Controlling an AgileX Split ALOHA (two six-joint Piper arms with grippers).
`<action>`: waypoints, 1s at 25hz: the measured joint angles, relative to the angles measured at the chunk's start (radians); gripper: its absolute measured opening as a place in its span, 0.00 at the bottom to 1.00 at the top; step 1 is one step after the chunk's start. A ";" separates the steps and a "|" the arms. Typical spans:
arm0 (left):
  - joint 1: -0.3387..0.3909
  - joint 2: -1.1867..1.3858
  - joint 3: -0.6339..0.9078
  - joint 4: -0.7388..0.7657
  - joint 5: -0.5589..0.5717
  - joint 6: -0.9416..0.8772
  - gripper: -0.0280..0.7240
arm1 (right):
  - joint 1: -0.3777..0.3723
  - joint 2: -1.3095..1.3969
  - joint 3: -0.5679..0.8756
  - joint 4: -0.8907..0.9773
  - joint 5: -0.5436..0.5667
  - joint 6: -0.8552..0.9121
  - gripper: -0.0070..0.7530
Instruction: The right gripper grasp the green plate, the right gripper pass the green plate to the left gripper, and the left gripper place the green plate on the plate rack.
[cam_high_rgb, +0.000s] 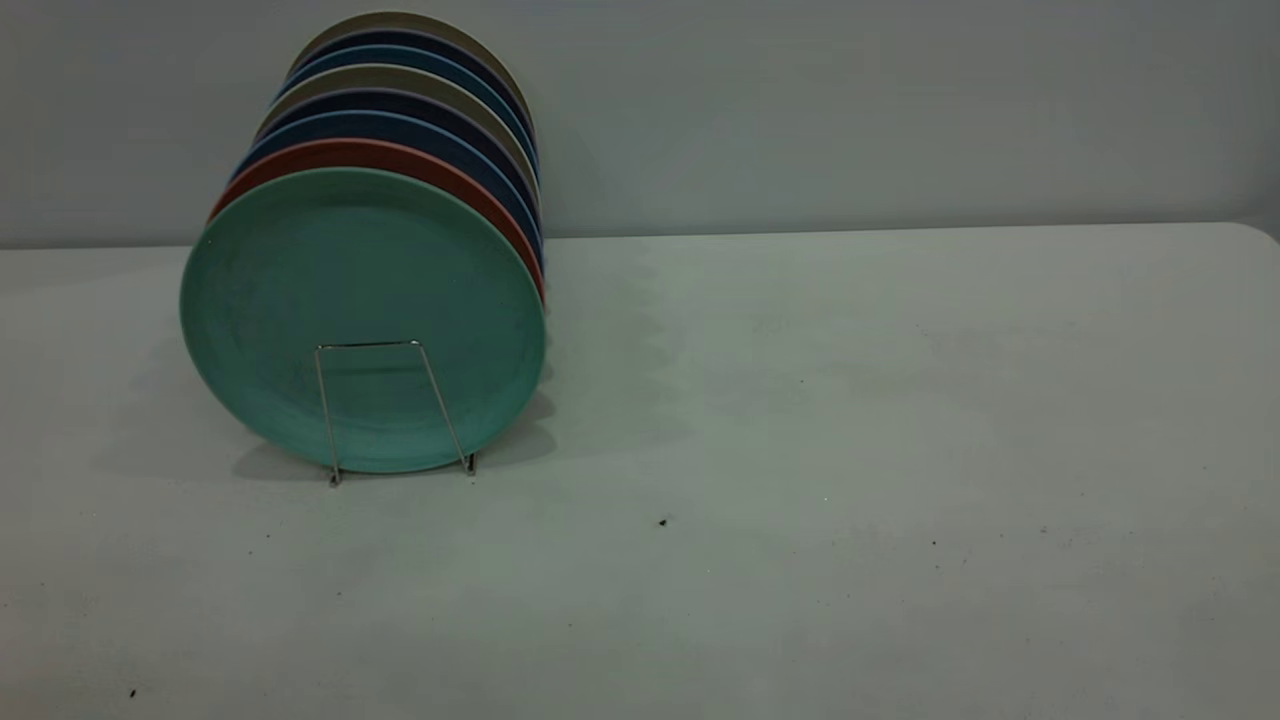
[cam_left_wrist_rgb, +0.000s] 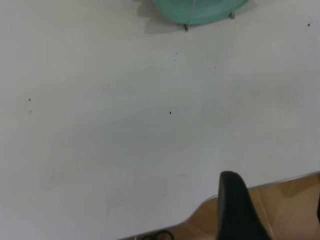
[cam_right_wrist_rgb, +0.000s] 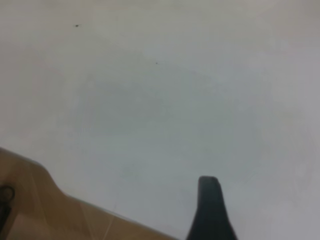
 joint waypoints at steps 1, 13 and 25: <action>0.000 0.000 0.000 0.000 0.000 0.000 0.59 | 0.000 -0.004 0.000 0.000 -0.001 0.000 0.75; 0.073 -0.071 0.000 -0.003 0.001 0.005 0.59 | -0.172 -0.083 0.000 0.001 0.000 0.000 0.75; 0.076 -0.080 0.000 -0.004 0.001 0.005 0.59 | -0.189 -0.083 0.000 0.002 0.000 0.000 0.75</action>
